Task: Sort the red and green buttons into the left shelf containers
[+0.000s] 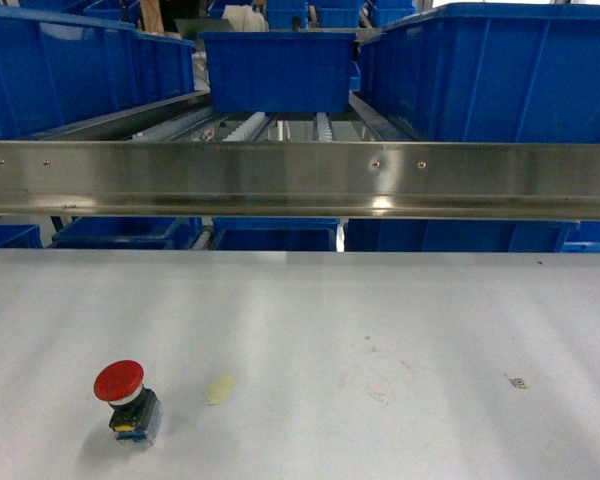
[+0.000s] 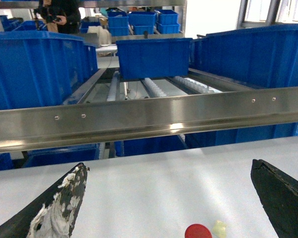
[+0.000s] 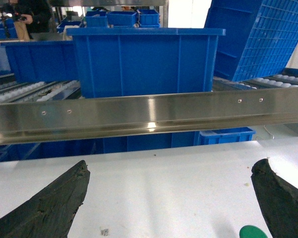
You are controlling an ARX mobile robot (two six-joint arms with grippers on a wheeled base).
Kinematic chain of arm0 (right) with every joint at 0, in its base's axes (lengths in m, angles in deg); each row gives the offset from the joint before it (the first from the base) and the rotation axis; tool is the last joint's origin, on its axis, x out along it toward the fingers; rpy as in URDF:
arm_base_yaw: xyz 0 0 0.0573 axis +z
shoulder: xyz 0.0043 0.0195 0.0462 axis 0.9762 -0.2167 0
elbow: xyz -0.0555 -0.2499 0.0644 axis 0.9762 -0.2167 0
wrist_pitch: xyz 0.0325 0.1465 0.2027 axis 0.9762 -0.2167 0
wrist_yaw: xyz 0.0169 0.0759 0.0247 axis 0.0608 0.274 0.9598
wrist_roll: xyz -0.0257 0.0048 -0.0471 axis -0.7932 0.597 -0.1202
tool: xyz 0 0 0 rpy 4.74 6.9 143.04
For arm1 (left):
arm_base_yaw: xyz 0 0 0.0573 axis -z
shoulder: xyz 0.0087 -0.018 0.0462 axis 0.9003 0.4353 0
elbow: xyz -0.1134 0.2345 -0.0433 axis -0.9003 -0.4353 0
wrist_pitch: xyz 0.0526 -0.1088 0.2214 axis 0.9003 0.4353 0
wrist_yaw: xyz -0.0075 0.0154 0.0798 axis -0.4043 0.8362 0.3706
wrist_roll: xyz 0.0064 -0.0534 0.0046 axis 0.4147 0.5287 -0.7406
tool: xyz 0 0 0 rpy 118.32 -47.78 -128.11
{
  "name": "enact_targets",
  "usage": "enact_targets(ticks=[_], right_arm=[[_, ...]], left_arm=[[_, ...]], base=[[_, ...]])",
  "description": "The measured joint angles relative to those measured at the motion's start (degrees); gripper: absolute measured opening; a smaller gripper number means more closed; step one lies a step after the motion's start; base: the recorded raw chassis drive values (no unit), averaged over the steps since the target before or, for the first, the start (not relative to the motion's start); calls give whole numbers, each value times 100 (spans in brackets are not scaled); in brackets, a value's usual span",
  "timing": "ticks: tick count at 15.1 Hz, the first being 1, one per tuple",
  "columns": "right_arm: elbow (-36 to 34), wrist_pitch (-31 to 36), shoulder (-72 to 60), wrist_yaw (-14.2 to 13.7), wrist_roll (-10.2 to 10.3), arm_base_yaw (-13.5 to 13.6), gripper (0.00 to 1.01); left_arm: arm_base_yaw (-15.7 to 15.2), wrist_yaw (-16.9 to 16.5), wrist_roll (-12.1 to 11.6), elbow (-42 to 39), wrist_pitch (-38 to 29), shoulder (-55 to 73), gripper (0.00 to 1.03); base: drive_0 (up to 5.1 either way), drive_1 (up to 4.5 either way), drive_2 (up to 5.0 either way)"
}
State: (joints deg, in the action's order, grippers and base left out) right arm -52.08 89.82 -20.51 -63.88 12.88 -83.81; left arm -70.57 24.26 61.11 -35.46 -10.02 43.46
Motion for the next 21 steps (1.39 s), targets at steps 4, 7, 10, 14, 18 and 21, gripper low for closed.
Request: enact_targets(ticks=[4, 7, 10, 14, 18, 21], right_arm=[[570, 1657, -2590, 33, 260, -284, 98], [1027, 2326, -4221, -111, 455, -407, 98], [1285, 2579, -5342, -588, -11, -538, 98], [1287, 2625, -5274, -592, -111, -535, 98], [1602, 3263, -6264, -992, -101, -621, 98], [2055, 3458, -6968, -1292, -96, -796, 98]], left_arm=[[249, -181, -90, 485, -1453, 2343, 98], [365, -238, -70, 870, -2072, 3733, 98], [507, -164, -120, 975, -2138, 4310, 98], [505, -164, -122, 984, -2131, 4306, 98], [505, -173, -125, 984, -2129, 4306, 98], [505, -173, -122, 984, -2129, 4306, 98]], base=[[0, 0, 0], [0, 0, 0], [0, 0, 0], [0, 0, 0], [0, 0, 0], [0, 0, 0]])
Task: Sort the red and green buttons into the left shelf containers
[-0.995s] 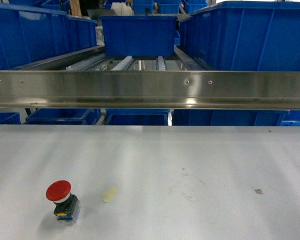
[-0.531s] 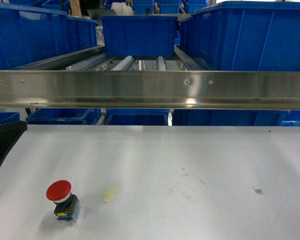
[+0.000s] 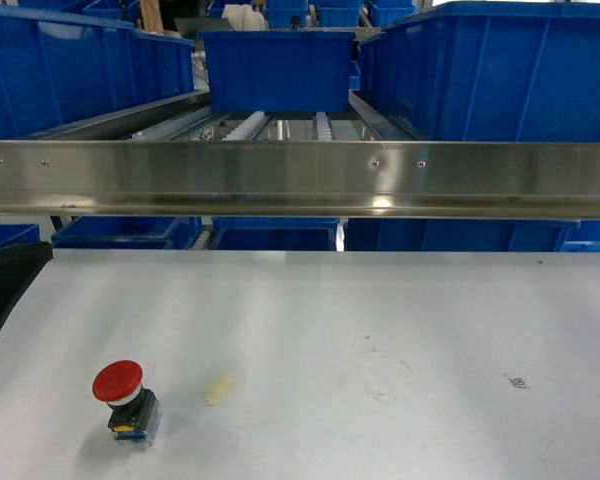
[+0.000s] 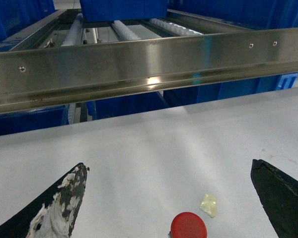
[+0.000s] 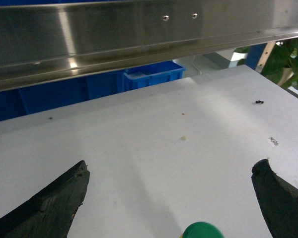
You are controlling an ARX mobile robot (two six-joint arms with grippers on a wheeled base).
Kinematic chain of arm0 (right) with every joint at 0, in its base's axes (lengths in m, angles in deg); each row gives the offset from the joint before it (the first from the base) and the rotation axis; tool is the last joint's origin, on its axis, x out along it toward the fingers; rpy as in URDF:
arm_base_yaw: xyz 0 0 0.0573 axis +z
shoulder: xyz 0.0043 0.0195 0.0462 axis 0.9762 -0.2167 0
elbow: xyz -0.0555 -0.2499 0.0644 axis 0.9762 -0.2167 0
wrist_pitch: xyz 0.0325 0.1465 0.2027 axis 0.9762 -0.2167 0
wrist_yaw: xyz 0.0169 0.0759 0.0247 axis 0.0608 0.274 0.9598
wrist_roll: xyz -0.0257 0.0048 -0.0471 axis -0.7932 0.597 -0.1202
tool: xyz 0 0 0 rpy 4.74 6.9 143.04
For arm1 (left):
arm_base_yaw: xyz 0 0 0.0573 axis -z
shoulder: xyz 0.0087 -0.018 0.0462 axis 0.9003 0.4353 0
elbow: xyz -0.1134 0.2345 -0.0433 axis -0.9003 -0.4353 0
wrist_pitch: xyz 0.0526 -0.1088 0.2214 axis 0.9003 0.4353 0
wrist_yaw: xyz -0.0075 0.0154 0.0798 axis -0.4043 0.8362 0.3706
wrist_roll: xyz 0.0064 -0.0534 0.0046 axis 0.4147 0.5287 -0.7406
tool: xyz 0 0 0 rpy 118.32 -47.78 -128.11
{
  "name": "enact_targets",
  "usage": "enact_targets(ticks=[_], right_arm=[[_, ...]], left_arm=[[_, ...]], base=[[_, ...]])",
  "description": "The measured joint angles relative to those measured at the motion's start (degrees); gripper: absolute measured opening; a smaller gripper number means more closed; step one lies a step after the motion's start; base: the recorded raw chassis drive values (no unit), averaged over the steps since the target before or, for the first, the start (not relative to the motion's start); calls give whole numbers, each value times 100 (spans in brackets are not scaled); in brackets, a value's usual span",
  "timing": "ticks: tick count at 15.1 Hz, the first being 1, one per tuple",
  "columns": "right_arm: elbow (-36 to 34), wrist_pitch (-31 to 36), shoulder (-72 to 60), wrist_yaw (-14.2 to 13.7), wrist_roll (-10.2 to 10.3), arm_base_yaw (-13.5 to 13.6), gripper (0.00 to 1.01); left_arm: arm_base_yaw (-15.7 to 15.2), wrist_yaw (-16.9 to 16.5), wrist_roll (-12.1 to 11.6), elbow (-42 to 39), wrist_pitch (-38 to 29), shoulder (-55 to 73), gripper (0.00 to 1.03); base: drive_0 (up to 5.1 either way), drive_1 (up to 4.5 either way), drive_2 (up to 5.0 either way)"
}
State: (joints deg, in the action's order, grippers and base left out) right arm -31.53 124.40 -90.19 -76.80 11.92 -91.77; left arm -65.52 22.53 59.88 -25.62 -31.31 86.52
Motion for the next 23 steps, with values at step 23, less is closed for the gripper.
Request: enact_targets(ticks=[23], right_arm=[[1342, -20, -2472, -229, 328, -658, 98]], left_arm=[[0, 0, -2, 0, 0, 0, 98]], base=[[0, 0, 0]])
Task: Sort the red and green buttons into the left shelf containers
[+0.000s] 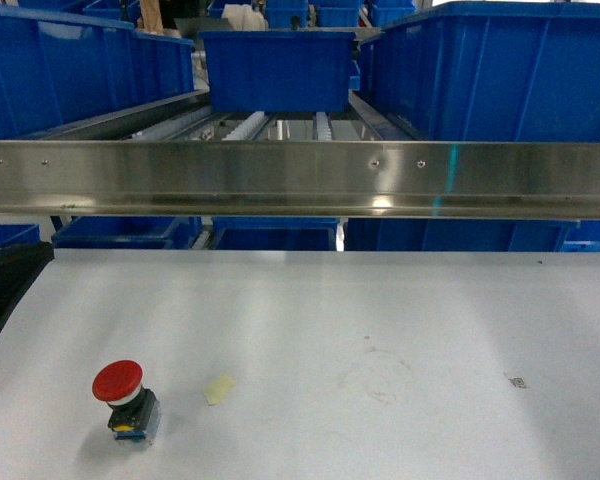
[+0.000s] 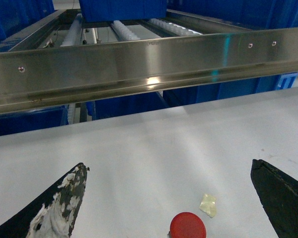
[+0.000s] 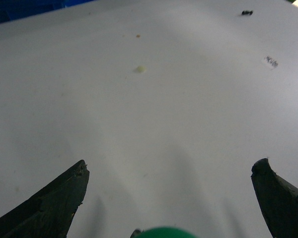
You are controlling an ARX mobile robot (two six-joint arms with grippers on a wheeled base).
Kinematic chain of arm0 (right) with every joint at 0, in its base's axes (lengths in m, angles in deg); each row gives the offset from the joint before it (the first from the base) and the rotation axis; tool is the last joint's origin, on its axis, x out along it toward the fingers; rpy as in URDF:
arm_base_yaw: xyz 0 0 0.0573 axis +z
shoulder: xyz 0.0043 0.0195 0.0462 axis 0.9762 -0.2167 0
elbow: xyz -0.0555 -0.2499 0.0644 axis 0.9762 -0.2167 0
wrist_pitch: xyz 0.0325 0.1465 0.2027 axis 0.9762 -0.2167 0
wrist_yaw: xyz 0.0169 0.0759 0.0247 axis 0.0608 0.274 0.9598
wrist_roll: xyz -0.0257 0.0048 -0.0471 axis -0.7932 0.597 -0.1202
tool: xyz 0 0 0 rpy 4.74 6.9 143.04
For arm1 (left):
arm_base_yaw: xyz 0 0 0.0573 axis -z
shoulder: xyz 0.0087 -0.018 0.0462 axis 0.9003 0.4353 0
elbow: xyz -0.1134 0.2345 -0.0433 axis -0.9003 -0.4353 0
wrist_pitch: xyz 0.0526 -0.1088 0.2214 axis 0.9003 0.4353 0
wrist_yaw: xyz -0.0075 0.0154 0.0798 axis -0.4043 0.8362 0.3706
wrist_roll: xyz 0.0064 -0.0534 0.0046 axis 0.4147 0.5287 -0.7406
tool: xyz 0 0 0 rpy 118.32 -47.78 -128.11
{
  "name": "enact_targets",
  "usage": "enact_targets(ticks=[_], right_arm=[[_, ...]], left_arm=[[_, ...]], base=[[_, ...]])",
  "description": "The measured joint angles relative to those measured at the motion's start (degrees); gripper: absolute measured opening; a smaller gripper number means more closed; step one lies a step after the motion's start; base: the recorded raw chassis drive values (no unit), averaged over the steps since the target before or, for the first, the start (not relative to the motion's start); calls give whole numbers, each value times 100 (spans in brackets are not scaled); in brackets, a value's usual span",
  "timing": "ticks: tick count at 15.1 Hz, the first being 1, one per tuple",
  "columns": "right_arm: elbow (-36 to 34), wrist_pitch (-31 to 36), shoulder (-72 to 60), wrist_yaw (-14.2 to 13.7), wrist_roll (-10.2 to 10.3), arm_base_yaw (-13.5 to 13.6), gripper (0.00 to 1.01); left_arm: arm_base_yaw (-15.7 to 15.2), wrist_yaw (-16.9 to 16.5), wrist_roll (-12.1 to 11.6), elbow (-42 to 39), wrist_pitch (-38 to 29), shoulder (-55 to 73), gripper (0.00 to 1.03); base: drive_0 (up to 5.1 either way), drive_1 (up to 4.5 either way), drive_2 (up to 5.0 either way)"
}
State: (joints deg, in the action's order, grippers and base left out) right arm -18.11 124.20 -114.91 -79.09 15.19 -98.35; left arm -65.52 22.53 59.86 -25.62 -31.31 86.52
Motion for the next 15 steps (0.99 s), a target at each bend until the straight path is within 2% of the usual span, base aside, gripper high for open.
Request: enact_targets(ticks=[2, 6, 9, 11, 15], right_arm=[[-122, 11, -37, 131, 2, 70, 98], [-127, 59, -192, 205, -7, 98, 98], [-131, 98, -269, 184, -173, 98, 98], [-131, 96, -273, 181, -192, 98, 96], [-129, 96, -273, 181, -199, 98, 49]], left_arm=[[0, 0, 0, 0, -2, 0, 98], [0, 0, 0, 0, 0, 0, 98], [0, -2, 0, 0, 0, 0, 98], [0, 0, 0, 0, 0, 0, 98], [0, 0, 0, 0, 0, 0, 98]], base=[[0, 0, 0], [0, 0, 0], [0, 0, 0], [0, 0, 0], [0, 0, 0]])
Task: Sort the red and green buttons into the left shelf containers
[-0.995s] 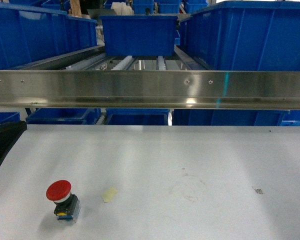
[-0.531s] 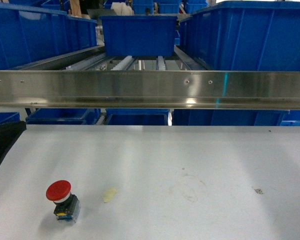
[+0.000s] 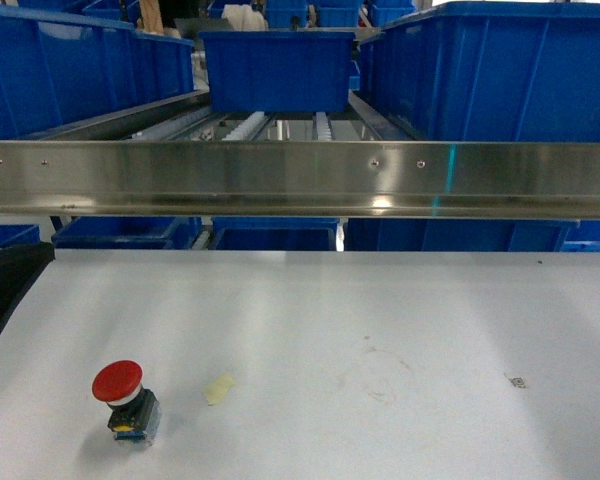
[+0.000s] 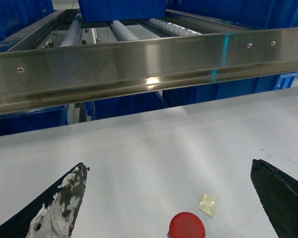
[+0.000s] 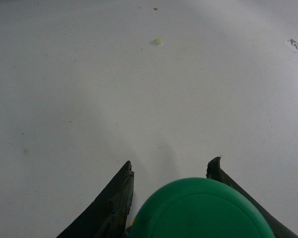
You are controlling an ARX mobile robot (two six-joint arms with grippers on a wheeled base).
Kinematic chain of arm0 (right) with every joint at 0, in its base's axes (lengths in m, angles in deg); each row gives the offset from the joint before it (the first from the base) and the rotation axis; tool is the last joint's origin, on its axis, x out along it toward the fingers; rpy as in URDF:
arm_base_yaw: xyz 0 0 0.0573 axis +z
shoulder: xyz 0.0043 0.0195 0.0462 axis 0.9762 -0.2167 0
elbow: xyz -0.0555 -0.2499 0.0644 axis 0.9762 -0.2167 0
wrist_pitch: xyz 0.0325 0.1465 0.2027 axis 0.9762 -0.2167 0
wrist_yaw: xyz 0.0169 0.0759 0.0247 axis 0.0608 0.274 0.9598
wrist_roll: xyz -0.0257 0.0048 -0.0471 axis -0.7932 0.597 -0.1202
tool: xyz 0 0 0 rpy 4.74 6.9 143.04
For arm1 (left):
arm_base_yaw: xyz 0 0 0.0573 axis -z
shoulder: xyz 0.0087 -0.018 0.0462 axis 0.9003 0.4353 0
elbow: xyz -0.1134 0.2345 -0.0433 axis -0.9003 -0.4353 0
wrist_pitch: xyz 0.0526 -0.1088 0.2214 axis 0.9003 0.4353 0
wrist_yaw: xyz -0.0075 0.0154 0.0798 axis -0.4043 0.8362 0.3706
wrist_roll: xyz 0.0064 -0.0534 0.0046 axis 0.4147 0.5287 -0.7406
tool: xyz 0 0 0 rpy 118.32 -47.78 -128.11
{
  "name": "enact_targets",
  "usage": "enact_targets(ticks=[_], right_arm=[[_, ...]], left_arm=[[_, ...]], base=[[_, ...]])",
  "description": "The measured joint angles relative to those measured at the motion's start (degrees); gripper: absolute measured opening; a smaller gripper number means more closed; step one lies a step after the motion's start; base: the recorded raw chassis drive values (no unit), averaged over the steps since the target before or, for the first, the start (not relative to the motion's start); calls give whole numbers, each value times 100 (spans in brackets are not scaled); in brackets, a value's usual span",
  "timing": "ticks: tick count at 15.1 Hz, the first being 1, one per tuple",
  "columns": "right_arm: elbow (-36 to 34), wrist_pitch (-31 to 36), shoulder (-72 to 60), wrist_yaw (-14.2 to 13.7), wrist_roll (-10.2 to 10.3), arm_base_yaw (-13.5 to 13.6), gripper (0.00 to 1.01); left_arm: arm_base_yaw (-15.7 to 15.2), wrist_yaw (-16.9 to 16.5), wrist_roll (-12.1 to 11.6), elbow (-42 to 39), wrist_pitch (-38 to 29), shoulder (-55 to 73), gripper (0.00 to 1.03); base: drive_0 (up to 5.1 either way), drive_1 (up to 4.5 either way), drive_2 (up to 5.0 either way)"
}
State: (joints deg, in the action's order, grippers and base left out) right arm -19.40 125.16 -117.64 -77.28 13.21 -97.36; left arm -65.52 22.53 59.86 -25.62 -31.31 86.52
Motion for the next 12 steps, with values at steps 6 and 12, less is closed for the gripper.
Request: enact_targets(ticks=[6, 12], right_arm=[[-111, 52, 109, 2, -17, 0, 38], [-1762, -710, 3705, 1036, 179, -7, 38]], left_arm=[[0, -2, 0, 0, 0, 0, 98], [0, 0, 0, 0, 0, 0, 98]], base=[[0, 0, 0], [0, 0, 0]])
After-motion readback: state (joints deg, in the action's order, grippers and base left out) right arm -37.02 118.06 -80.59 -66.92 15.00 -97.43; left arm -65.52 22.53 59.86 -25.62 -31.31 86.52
